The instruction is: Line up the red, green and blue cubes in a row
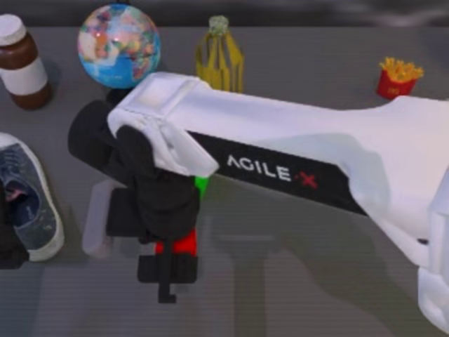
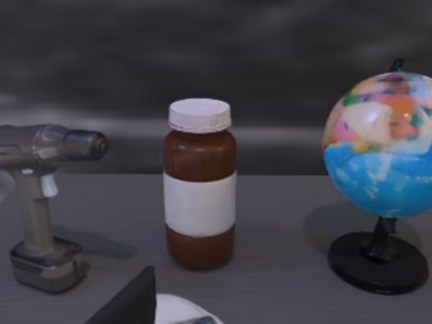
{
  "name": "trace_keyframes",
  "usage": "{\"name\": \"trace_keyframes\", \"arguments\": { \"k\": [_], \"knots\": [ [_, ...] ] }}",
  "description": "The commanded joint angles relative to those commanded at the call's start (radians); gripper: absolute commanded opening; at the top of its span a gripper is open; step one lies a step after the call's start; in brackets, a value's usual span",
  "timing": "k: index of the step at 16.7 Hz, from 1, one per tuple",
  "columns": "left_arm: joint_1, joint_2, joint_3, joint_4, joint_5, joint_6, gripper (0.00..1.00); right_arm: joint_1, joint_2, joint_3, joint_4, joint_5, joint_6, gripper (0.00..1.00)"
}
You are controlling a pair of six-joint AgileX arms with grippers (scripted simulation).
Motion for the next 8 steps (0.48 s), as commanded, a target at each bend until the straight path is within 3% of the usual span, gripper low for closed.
{"name": "trace_keyframes", "arguments": {
  "k": [4, 8],
  "knots": [
    [0.0, 0.0, 0.0, 0.0, 0.0, 0.0, 1.0, 0.005, 0.017, -0.12, 0.13, 0.001, -0.001, 0.0],
    [0.0, 0.0, 0.0, 0.0, 0.0, 0.0, 1.0, 0.006, 0.02, -0.126, 0.137, 0.001, -0.002, 0.0]
  ]
}}
